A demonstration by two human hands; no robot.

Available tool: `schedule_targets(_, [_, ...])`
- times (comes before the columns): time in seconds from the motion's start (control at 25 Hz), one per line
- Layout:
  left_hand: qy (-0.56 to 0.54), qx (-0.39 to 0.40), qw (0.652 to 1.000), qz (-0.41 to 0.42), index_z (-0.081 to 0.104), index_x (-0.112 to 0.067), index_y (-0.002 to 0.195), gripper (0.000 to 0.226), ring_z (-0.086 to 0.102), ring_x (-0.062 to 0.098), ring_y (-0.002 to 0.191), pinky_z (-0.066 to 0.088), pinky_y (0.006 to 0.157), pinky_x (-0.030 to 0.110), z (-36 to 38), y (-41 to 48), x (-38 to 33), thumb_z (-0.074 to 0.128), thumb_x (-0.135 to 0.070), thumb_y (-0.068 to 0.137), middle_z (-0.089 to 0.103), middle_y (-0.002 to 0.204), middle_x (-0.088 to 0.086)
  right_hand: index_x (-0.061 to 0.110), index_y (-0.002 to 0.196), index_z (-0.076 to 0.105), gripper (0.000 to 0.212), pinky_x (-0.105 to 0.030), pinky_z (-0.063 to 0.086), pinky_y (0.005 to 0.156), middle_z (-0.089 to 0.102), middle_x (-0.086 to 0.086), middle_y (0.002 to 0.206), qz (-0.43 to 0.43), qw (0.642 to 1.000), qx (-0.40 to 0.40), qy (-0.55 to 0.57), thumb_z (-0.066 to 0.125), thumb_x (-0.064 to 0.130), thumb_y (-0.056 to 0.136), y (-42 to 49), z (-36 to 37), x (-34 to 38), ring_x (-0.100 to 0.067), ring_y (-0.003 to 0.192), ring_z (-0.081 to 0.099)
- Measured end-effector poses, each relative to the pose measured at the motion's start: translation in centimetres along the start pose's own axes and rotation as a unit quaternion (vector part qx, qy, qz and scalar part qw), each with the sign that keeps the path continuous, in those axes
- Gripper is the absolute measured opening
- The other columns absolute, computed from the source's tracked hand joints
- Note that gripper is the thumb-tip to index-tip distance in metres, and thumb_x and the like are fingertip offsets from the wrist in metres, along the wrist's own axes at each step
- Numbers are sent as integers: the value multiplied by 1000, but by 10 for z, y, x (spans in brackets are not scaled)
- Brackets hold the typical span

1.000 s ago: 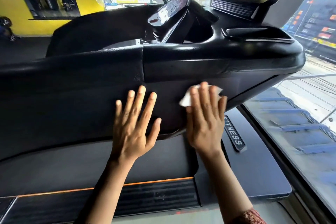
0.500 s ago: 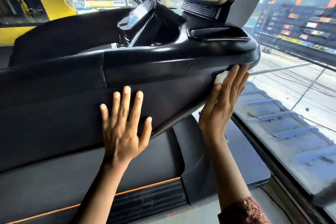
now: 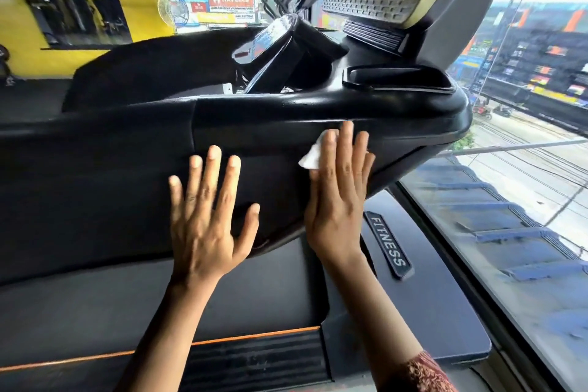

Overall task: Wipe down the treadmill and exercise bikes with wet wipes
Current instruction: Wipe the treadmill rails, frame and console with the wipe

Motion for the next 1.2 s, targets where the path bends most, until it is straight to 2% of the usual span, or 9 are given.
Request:
schedule_targets(0.12, [-6,9,1000,4,19,-17,151,62,4,18,148,4,120,40,-2,2,2,39,-38,97,-1,162,-4,7,143,35,41,-37,10,118,26,-5,150,-108,993,40,-24,32,18,103,5,8,29,-20,146,14])
schedule_targets(0.32, [-9,-2,1000,-5,29,-12,147,59,8,17,148,7,120,41,-15,8,17,43,-35,94,26,152,11,4,136,50,43,-40,11,118,45,-13,144,28,996,-36,-80,31,22,103,35,-4,25,-29,139,32])
schedule_targets(0.48, [-37,-11,999,-22,36,-5,142,56,18,26,146,12,119,41,-24,10,30,43,-35,95,32,149,16,1,128,58,40,-44,17,116,54,-16,136,-37,999,9,-39,38,21,99,47,20,74,-34,132,43])
schedule_targets(0.64, [-34,-7,999,-39,36,-4,142,57,15,23,147,12,119,41,-35,-4,58,46,-32,94,31,149,17,7,139,47,42,-41,15,118,37,-12,150,-135,988,79,-15,42,16,99,3,31,87,-22,144,24])
schedule_targets(0.72, [-30,-3,999,-43,36,-4,141,57,10,18,148,11,119,40,-40,-11,72,47,-30,92,30,149,15,4,138,41,42,-42,16,117,25,-16,153,-52,998,12,-13,45,7,97,-9,26,69,-19,146,14])
schedule_targets(0.84, [-34,18,999,-33,34,-5,142,57,8,15,148,10,120,39,-45,-20,88,47,-30,92,28,150,12,-6,132,44,40,-48,21,116,26,-14,139,64,994,-88,22,49,-8,93,-16,35,72,-35,140,24])
schedule_targets(0.92, [-43,35,998,-26,33,-7,143,57,8,15,148,10,120,38,-48,-28,102,47,-30,92,26,151,10,-2,130,44,34,-43,15,118,36,-13,134,-7,998,-55,13,44,1,97,-31,57,102,-35,139,28])
schedule_targets(1.04, [-46,56,997,-9,32,-9,144,57,10,16,148,10,120,38,-53,-42,125,46,-31,93,16,159,3,6,135,43,36,-41,7,119,40,-5,143,-80,992,-11,-100,39,19,101,-62,77,118,-22,146,17])
schedule_targets(1.2, [-51,70,996,-4,30,-13,146,58,9,16,148,9,120,39,-59,-61,154,44,-32,93,2,161,-6,3,146,23,48,-41,-1,118,21,-9,153,133,987,-42,-84,20,28,105,-60,79,115,-26,147,0])
Point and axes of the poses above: each hand's wrist, its own y-axis towards the middle knuckle, its own z-axis out of the palm, x = y × z, the point moved 4 cm from there along y, towards the middle knuckle
